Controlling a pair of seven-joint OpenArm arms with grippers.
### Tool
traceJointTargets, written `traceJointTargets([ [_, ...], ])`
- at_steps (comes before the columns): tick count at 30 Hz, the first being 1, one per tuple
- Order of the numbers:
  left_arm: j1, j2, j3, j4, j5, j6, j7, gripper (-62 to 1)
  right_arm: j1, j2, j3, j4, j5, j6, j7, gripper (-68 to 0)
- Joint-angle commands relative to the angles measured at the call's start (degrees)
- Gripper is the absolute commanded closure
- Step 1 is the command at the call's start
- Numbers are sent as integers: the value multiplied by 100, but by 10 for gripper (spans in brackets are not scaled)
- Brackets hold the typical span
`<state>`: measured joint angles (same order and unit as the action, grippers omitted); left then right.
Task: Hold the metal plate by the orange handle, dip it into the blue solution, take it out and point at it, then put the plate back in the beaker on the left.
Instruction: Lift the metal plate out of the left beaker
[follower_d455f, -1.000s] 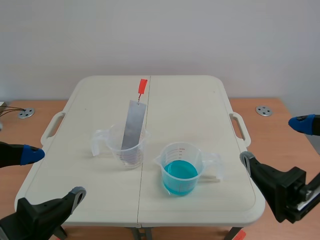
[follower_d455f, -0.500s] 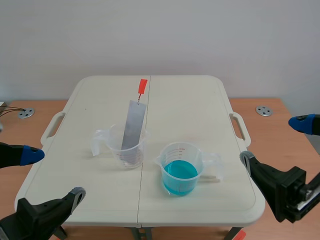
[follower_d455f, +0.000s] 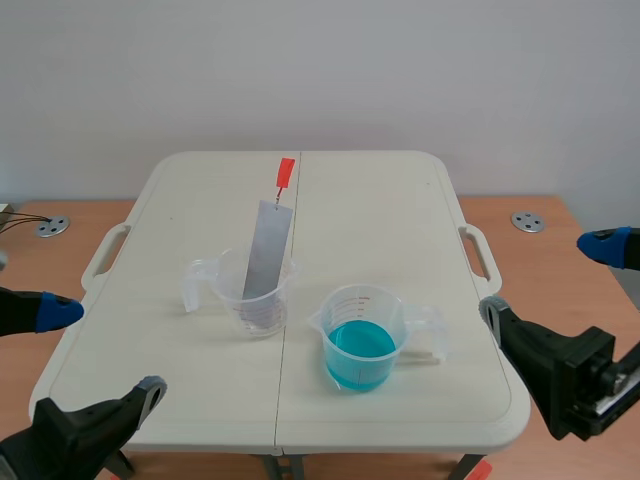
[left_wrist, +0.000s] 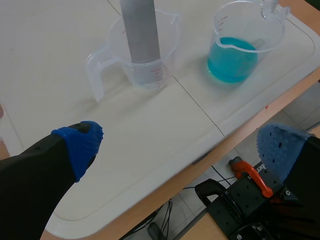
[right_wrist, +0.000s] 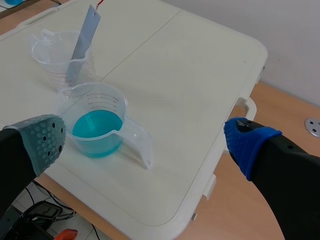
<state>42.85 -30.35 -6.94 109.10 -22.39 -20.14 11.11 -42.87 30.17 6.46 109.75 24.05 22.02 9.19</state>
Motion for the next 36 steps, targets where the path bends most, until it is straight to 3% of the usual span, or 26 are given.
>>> traceJointTargets([
  [1,-17,-15,11,35,-48,-7,-61,-623,4,42,33,92,68,-15,125,-663],
  [5,-17,-15,11,35,-48,-7,-61,-614,4,42,33,92,68,-15,125,-663],
  [11,-15,-15,11,35,-17,-7,-74,-25,4,42,33,92,68,-15,127,-663],
  [18,9,-15,11,35,37,-4,-79,-16,4,42,33,92,66,-13,127,-663],
  [27,717,-17,4,35,697,264,-76,-16,190,-37,11,90,208,50,103,-663],
  [36,1790,-17,-219,35,901,461,-74,-16,866,-35,-577,-240,219,48,-9,-663],
])
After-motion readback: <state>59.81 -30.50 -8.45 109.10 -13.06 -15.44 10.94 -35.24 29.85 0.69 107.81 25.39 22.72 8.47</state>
